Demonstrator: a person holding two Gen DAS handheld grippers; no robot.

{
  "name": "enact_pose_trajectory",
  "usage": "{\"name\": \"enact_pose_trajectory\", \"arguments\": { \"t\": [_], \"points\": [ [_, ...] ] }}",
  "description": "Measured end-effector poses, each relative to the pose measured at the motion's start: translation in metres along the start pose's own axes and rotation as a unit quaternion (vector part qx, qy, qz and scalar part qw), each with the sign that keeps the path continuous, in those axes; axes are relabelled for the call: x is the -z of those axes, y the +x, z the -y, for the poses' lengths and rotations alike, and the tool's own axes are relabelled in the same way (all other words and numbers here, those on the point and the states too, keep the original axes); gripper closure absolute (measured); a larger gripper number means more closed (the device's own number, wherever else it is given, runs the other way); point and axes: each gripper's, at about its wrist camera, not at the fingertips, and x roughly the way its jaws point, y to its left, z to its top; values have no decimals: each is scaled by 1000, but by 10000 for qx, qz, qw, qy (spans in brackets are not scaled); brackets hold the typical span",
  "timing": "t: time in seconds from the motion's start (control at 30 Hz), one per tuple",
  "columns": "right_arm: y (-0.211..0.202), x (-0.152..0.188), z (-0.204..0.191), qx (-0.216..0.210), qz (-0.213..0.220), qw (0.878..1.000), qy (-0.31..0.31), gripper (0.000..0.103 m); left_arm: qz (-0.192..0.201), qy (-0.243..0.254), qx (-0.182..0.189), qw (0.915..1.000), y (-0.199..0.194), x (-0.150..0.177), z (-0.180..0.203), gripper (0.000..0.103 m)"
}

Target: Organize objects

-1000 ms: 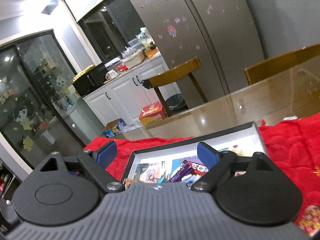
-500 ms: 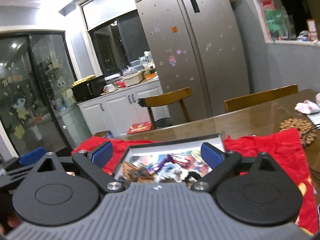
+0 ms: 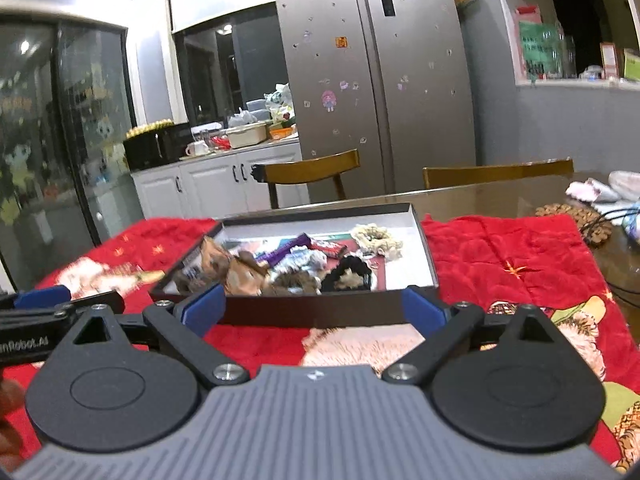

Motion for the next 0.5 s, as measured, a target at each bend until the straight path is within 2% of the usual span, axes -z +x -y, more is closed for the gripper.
{"name": "enact_pose_trajectory", "arguments": {
  "t": [0.17,0.27,0.37,0.43,0.5],
  "points": [
    [14,23,-17,380,-1,9974,-606,4,-442,78,-11,9990,26,12,-2,16],
    [18,28,-13,351,-152,9984,-422,4,-687,235,-16,9974,36,19,1,16],
    [22,39,-8,379,-417,9982,-218,4,-857,95,34,9963,42,26,-1,16],
    [25,45,-9,432,-675,9965,-228,4,-909,-28,44,9958,44,30,-2,16],
    [25,46,-9,368,-730,9964,-209,4,-887,-19,8,9961,45,32,-1,16]
  ]
}}
